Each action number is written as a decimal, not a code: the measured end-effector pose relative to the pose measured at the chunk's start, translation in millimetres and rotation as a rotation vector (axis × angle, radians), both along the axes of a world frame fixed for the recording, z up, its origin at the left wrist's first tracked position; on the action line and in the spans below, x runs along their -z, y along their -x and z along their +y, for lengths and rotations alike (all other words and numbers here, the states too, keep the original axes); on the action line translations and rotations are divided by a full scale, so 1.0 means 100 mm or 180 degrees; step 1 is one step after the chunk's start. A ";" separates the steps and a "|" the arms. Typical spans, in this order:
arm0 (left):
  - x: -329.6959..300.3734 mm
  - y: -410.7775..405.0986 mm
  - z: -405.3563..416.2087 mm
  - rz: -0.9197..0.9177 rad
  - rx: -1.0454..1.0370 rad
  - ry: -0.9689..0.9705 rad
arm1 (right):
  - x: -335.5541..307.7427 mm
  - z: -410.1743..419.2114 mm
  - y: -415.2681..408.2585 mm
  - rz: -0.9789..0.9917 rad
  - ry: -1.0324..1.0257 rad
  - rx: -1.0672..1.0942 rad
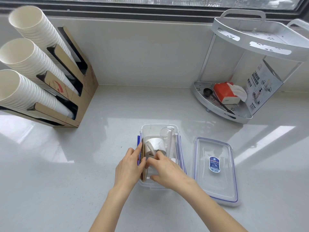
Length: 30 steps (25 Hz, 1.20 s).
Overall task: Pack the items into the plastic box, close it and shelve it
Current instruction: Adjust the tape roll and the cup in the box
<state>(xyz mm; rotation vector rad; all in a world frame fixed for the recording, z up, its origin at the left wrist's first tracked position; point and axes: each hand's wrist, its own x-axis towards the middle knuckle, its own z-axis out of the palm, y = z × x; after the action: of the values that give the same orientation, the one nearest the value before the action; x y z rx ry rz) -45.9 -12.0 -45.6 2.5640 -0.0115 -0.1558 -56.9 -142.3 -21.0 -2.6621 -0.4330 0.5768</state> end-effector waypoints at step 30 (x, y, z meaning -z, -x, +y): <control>0.10 -0.43 -0.07 -0.0056 0.0419 -0.0219 | 0.19 -0.24 -0.41 -0.0398 -0.0502 0.1131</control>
<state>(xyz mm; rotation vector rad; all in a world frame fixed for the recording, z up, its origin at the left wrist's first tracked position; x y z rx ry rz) -2.7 -18.6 -55.2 2.6336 -0.1848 -0.1866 -15.9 -166.3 -40.0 -2.5453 -0.0312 0.2579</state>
